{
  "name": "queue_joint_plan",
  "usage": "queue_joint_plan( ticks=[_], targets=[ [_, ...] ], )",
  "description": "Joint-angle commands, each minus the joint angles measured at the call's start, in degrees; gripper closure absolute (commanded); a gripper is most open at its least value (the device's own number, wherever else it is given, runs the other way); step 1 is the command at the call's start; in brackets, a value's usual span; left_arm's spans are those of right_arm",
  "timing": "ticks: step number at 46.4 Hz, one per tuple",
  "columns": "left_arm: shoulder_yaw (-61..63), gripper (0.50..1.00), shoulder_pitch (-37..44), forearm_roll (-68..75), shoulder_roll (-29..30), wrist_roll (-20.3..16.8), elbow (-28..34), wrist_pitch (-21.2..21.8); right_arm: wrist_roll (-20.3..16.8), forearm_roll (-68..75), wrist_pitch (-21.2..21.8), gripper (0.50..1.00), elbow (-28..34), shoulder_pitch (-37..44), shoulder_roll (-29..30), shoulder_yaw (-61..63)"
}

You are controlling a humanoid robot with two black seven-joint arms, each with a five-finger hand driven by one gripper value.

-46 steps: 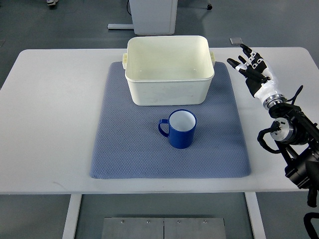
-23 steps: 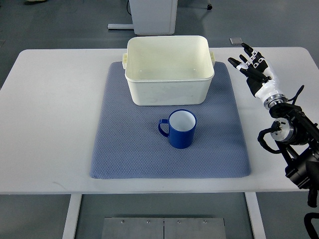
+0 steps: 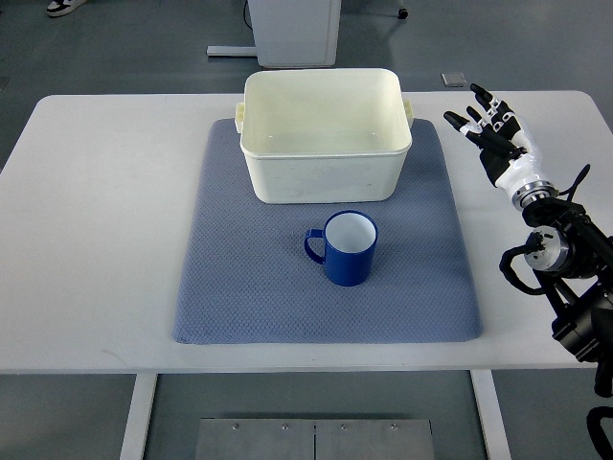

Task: Place cup in box with right hand
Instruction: 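Raise the right hand and swing it over toward the blue mug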

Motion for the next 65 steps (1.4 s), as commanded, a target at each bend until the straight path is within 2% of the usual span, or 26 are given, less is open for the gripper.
queue_joint_plan(
  ticks=[1, 19, 27, 46, 65],
  targets=[
    [0.00, 0.500, -0.07, -0.01, 0.00, 0.00, 0.00, 0.01, 0.18, 0.00, 0.00, 0.500, 0.00, -0.01, 0.28, -0.06],
    [0.00, 0.500, -0.07, -0.01, 0.00, 0.00, 0.00, 0.01, 0.71, 0.00, 0.18, 0.502, 0.79, 3.68, -0.42, -2.17],
    [0.00, 0.500, -0.07, 0.08, 0.00, 0.00, 0.00, 0.01, 0.44, 0.00, 0.88, 0.502, 2.37, 6.05, -2.71, -3.49],
    [0.00, 0.500, 0.01, -0.01, 0.00, 0.00, 0.00, 0.01, 0.62, 0.09, 1.23, 0.502, 16.69, 6.93, -8.59, -10.43],
    [0.09, 0.500, 0.01, -0.01, 0.00, 0.00, 0.00, 0.01, 0.88, 0.00, 6.15, 0.502, 25.13, 7.11, -12.81, -17.29]
  ],
)
